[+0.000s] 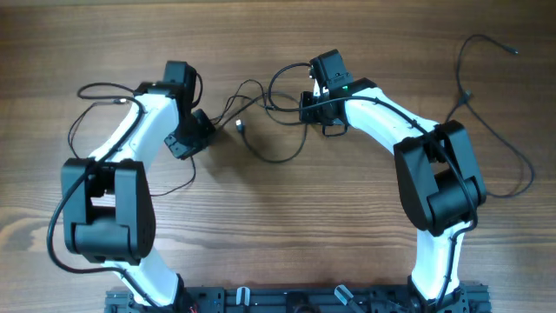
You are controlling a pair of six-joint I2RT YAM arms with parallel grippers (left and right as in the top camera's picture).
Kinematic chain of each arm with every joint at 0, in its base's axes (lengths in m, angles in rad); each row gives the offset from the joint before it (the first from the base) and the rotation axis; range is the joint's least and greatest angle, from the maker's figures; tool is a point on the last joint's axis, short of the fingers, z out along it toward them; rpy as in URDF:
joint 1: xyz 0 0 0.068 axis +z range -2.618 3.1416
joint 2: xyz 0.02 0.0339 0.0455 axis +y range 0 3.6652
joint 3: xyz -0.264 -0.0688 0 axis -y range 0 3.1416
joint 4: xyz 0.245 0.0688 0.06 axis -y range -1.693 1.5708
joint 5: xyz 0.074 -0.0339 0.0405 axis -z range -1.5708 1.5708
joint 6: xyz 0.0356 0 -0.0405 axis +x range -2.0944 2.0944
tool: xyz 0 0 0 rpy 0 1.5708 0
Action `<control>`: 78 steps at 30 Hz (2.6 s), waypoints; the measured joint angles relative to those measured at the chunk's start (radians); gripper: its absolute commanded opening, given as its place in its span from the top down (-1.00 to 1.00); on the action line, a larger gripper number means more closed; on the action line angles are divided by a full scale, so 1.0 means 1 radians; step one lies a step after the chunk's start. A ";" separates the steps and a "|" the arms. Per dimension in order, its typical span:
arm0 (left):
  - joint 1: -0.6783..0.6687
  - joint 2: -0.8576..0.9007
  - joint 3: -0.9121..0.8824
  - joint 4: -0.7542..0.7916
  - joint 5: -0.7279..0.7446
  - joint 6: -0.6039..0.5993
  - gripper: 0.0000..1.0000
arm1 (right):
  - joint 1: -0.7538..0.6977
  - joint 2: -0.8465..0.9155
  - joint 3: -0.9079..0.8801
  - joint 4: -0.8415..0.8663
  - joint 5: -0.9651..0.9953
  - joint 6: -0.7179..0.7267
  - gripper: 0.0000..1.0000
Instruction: Untangle cables
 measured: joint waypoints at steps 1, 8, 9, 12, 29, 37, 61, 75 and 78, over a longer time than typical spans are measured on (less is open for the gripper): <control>0.010 -0.006 0.034 -0.026 0.006 0.004 0.92 | 0.000 0.000 0.000 0.003 0.000 0.000 0.63; 0.083 -0.251 0.383 -0.045 0.183 0.011 0.92 | 0.000 0.028 0.000 0.068 0.000 0.015 0.81; 0.083 -0.292 0.401 -0.033 0.201 0.013 0.92 | 0.000 0.031 0.000 0.077 0.000 0.017 0.81; 0.083 -0.399 0.413 0.008 0.232 0.014 0.92 | 0.000 0.034 0.000 0.092 0.000 0.023 0.75; 0.083 -0.550 0.415 0.041 0.247 0.014 0.92 | 0.000 0.035 0.004 0.110 -0.032 0.029 0.09; 0.083 -0.545 0.415 0.014 0.247 0.014 0.92 | -0.002 0.039 0.005 0.155 -0.274 -0.061 -0.16; 0.083 -0.507 0.415 -0.066 0.285 -0.006 0.92 | 0.140 0.051 -0.001 0.966 -0.904 0.266 -0.68; 0.066 -0.471 0.363 -0.201 0.296 0.003 0.92 | 0.046 0.052 0.000 0.509 -0.699 0.193 -0.58; 0.024 -0.411 0.304 -0.219 0.303 0.006 0.92 | -0.014 0.053 0.000 0.374 -0.684 0.114 -0.47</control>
